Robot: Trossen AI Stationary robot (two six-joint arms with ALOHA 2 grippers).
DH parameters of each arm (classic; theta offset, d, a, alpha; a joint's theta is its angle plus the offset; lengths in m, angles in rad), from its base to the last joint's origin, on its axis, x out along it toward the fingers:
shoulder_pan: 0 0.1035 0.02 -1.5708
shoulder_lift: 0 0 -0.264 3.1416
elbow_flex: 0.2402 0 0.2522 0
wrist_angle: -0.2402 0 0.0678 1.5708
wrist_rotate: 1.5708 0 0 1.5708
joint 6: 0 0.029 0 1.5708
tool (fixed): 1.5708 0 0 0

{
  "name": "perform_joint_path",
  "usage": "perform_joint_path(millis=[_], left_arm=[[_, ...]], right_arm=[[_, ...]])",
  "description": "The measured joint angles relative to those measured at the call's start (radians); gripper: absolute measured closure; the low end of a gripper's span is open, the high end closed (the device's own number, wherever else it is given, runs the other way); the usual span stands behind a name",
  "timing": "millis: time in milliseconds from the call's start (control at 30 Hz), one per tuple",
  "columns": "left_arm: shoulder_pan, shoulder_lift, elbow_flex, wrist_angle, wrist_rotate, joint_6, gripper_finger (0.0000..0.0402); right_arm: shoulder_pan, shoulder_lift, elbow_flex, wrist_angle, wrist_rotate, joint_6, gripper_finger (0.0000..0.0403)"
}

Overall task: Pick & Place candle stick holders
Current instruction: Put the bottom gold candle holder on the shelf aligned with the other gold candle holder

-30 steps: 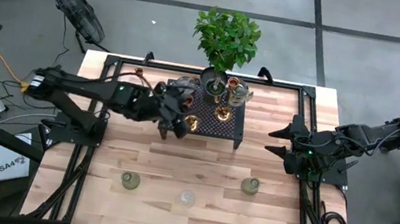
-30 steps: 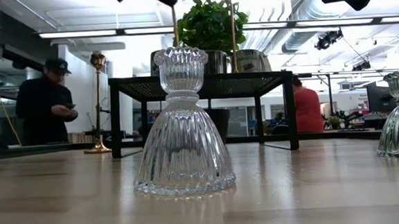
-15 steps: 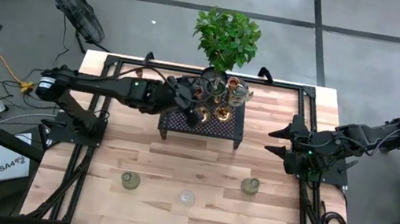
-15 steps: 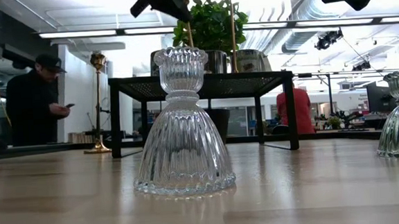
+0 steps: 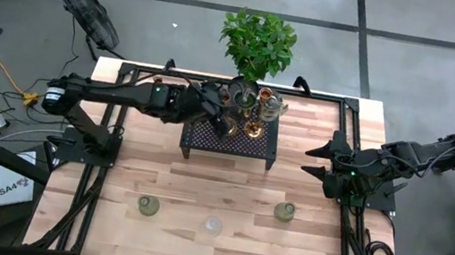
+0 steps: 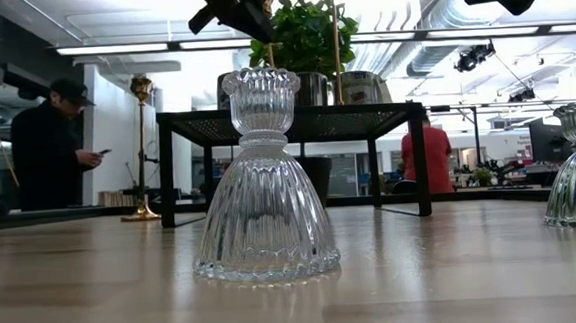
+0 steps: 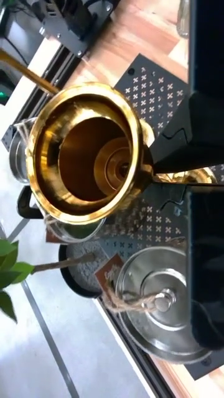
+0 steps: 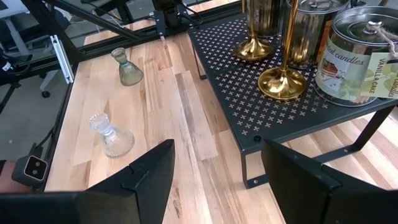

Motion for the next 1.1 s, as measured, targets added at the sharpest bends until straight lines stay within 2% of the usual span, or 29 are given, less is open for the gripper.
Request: perform_joint_path(millis=[533, 767, 1100], left_arm=[[0.013, 0.0, 0.0, -0.007, 0.016, 0.008, 0.0392], [0.013, 0.0, 0.0, -0.006, 0.026, 0.028, 0.0373], [0.013, 0.0, 0.0, -0.005, 0.044, 0.027, 0.037]], right_arm=[[0.0, 0.0, 0.0, 0.0, 0.0, 0.0, 0.017], [0.0, 0.0, 0.0, 0.0, 0.0, 0.0, 0.017], [0.0, 0.0, 0.0, 0.0, 0.0, 0.0, 0.017]])
